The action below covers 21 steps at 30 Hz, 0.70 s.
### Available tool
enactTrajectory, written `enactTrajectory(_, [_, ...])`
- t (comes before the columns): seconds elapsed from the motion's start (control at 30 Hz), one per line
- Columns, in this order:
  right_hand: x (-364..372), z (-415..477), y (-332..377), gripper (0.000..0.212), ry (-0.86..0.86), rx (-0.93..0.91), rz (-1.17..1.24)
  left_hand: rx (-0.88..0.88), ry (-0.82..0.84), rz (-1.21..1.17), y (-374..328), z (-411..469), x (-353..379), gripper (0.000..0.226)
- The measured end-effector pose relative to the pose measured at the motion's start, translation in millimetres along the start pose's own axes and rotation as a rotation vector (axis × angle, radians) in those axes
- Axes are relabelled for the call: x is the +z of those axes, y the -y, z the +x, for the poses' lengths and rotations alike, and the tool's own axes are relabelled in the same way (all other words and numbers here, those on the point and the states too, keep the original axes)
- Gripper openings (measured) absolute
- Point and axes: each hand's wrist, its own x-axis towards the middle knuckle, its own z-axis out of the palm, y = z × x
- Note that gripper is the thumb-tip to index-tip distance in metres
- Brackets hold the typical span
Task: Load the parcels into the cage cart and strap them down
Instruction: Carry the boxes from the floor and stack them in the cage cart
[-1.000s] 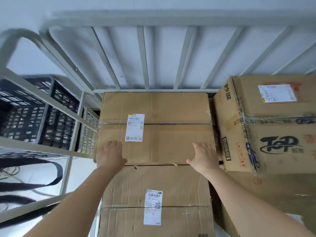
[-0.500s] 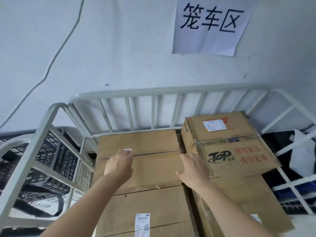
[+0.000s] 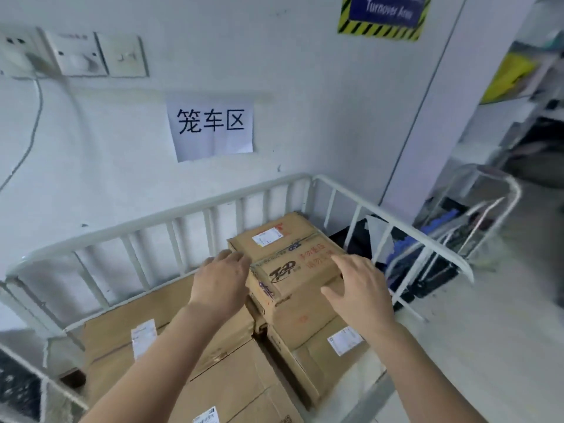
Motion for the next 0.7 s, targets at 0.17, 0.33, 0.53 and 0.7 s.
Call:
enactTrajectory(0.17, [-63,-73,-54,0.06,-0.122,0.196,-0.025,0.185,-0.052,-0.004,-90,-6,-34,0.04])
enactTrajectory(0.33, [-117,-163,-118,0.056,-0.23,0.392,-0.078,0.394,-0.091,-0.057,-196,-24,-57,0.048])
enactTrajectory(0.53, [-165,-294,-201,0.058,-0.34,0.65,-0.171,0.656,-0.1,-0.14,-340,-66,-76,0.054])
enactTrajectory(0.7, [-198,-412,-265,0.062,-0.364,0.841,-0.265,0.848,-0.07,-0.154,-464,-116,-86,0.065])
